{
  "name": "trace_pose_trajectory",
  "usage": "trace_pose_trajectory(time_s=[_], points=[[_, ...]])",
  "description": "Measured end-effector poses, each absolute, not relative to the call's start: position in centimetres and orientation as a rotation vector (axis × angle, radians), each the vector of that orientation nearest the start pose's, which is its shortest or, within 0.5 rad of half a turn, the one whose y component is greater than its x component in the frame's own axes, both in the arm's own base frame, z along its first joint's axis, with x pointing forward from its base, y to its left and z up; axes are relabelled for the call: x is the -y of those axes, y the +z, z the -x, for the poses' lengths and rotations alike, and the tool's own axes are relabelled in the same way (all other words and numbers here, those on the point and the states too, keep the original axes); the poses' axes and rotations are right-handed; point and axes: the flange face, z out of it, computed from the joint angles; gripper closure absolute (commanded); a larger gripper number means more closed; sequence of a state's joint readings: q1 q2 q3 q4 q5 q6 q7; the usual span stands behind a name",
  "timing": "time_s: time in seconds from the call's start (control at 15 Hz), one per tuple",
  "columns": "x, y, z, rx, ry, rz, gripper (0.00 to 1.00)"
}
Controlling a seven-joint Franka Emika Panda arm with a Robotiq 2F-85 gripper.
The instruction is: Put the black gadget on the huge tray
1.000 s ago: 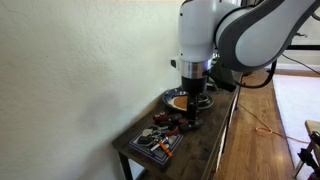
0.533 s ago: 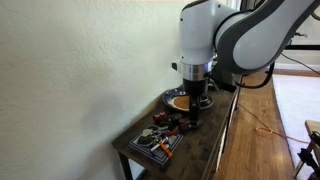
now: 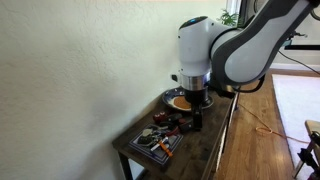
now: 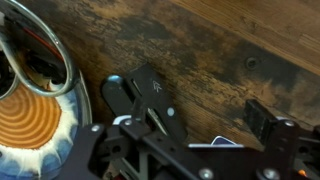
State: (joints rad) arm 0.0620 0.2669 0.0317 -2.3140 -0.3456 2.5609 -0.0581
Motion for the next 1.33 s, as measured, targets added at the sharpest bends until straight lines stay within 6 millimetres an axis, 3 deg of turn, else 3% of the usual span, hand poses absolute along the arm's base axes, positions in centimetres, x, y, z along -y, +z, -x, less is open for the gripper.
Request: trace_pose_trajectory(time_s=[0.93, 1.0, 1.07, 1.33], points=[[-3.2, 18.6, -53.1, 0.793, 0.108, 3.193, 0.0], [-3.0, 18.5, -53.1, 0.79, 0.11, 3.192, 0.25], [-2.9, 18.4, -53.1, 0.788, 0.111, 3.192, 0.26], [-2.1, 18.8, -53.6, 0.785, 0.094, 3.193, 0.53]])
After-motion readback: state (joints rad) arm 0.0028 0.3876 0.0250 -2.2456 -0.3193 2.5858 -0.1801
